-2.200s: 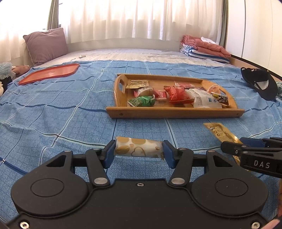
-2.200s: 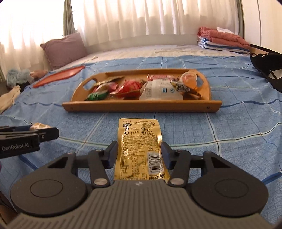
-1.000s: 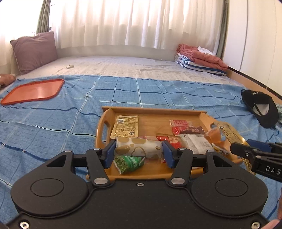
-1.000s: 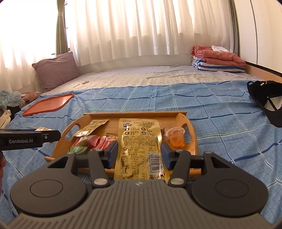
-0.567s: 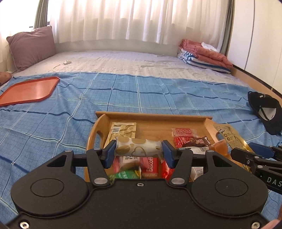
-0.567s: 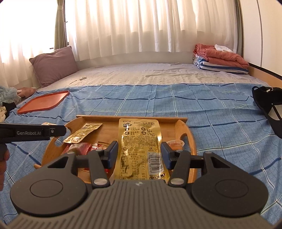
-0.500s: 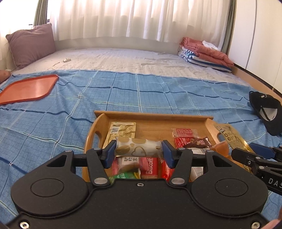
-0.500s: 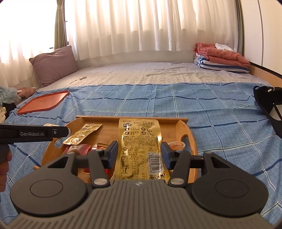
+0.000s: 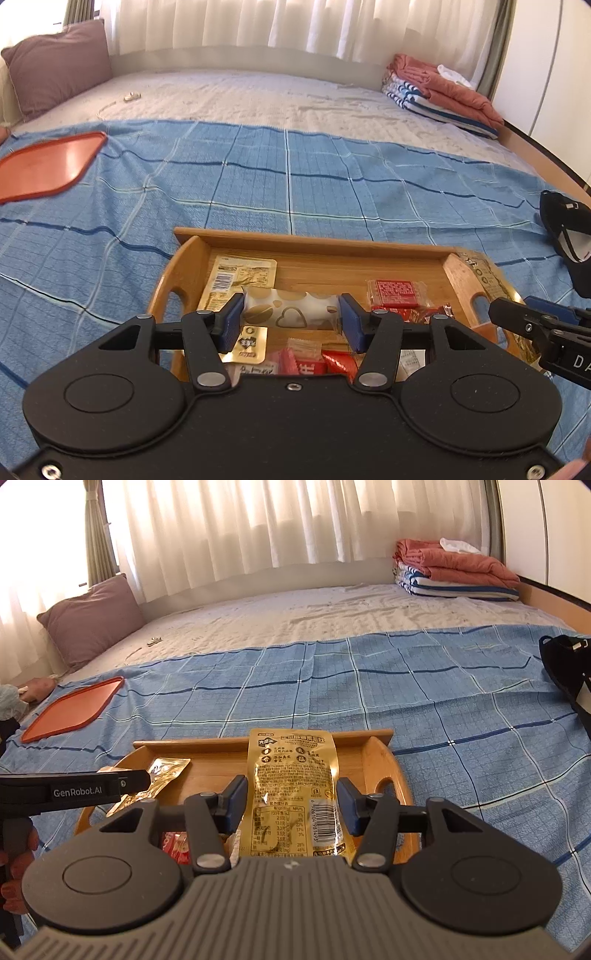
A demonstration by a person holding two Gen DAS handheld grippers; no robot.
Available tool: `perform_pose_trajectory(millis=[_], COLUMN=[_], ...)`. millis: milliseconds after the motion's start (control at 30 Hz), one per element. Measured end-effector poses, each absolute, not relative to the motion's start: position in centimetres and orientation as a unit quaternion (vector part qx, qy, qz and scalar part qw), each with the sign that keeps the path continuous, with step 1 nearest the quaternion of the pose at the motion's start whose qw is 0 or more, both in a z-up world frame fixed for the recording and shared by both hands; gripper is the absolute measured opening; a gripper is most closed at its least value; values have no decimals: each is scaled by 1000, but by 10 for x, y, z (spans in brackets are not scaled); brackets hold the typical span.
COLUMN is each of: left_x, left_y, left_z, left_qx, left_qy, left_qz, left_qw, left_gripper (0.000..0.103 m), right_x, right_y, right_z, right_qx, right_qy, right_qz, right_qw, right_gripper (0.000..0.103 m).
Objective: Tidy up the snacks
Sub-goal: 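Carry the wafer roll and gold sachet over the wooden tray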
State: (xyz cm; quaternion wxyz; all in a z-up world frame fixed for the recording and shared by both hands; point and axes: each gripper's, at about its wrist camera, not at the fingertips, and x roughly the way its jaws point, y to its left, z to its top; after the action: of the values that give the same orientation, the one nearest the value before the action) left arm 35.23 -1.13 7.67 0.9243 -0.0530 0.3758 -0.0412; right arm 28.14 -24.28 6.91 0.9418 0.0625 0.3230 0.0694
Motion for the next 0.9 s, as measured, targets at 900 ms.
perform_pose_trajectory(millis=[900], left_x=[415], left_y=[-40], left_z=[34], left_qx=[-21], left_qy=[410], left_qz=[-32], left_qw=[911], left_gripper=[52], right_x=[350], right_y=[-242], right_z=[31], right_qx=[47], right_qy=[380], right_qz=[50], right_qw=[923], right_gripper=[56])
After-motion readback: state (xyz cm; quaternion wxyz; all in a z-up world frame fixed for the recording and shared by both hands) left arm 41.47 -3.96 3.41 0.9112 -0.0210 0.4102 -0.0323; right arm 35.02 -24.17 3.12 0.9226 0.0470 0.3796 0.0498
